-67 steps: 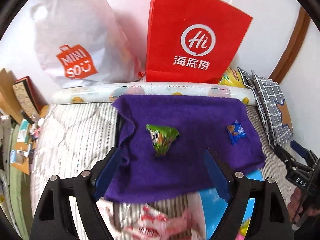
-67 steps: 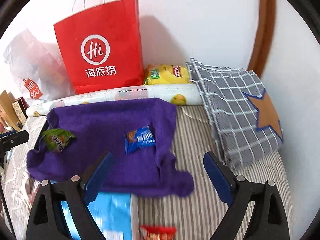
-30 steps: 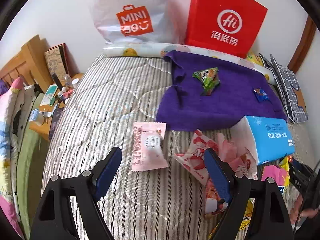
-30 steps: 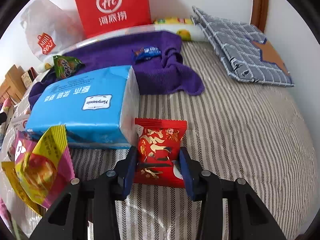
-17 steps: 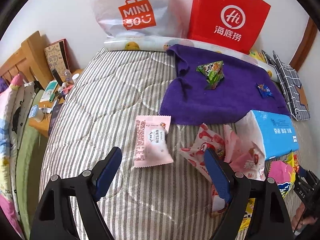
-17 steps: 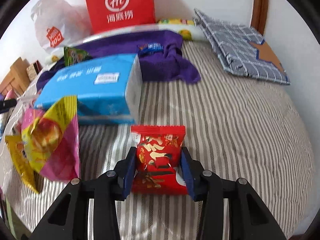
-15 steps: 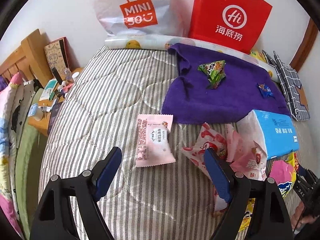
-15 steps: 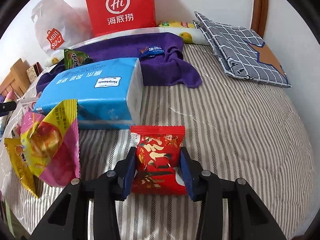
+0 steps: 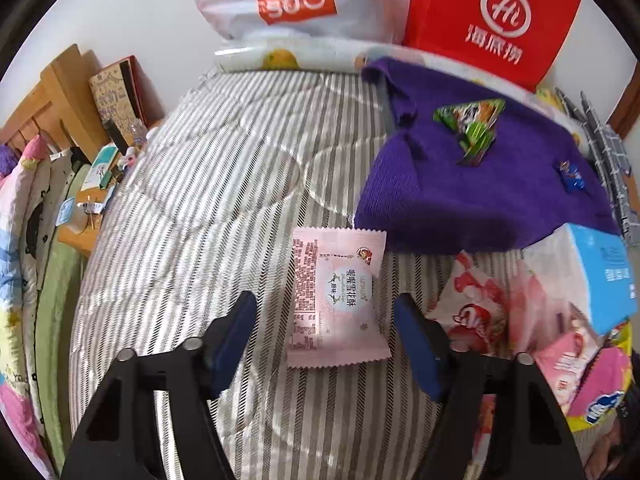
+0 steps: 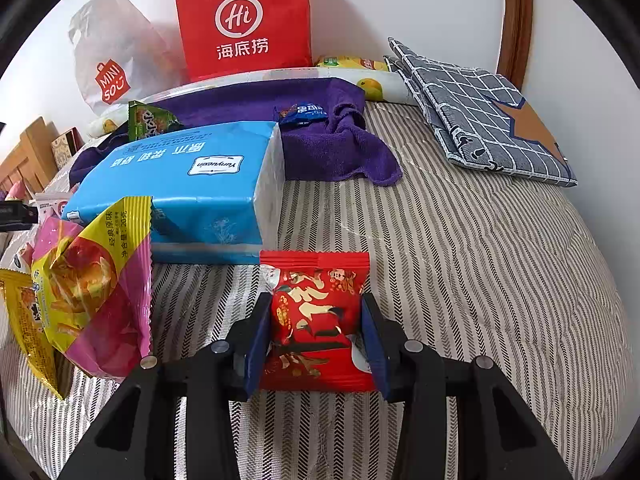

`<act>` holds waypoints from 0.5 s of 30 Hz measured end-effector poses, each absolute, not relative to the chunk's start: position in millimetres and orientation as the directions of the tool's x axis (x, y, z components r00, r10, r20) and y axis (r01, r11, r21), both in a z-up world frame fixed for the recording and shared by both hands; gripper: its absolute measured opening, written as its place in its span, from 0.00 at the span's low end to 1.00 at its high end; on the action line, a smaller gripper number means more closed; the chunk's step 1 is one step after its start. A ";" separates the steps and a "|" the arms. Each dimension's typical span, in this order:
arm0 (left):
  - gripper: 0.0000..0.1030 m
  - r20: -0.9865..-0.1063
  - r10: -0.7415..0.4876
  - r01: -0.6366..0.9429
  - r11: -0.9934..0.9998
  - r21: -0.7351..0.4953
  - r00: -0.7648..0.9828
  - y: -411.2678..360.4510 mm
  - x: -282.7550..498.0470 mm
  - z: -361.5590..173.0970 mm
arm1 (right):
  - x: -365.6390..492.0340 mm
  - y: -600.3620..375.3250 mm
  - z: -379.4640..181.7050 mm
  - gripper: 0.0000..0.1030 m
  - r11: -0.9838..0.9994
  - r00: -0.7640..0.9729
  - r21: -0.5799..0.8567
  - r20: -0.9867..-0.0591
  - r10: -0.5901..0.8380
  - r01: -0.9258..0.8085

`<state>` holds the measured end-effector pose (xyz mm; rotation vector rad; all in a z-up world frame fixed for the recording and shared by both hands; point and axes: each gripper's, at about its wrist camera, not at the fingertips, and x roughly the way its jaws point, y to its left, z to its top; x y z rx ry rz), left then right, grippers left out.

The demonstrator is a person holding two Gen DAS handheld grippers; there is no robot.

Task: Organize snacks
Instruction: 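Grasp the pink wrapped cake with the left gripper while the right gripper holds the red packet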

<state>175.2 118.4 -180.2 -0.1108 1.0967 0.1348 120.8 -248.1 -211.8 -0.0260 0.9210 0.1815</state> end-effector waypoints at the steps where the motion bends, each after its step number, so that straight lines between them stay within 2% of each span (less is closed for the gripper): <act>1: 0.60 -0.893 0.052 -0.161 0.987 -0.024 0.447 117.9 176.4 -182.8 | 120.7 -248.3 -211.9 0.40 0.984 0.590 0.058 -0.794 0.146 -0.166; 2: 0.53 -0.895 0.047 -0.160 0.987 -0.028 0.444 117.8 177.8 -185.2 | 120.9 -248.8 -212.0 0.40 0.984 0.590 0.061 -0.794 0.148 -0.165; 5: 0.40 -0.880 0.064 -0.165 0.986 -0.016 0.470 115.0 176.3 -187.2 | 120.3 -247.9 -211.9 0.40 0.984 0.590 0.063 -0.794 0.150 -0.165; 15: 0.39 -0.802 0.093 -0.165 0.986 -0.007 0.590 109.9 158.7 -188.2 | 122.0 -247.7 -211.7 0.41 0.984 0.588 0.059 -0.795 0.149 -0.170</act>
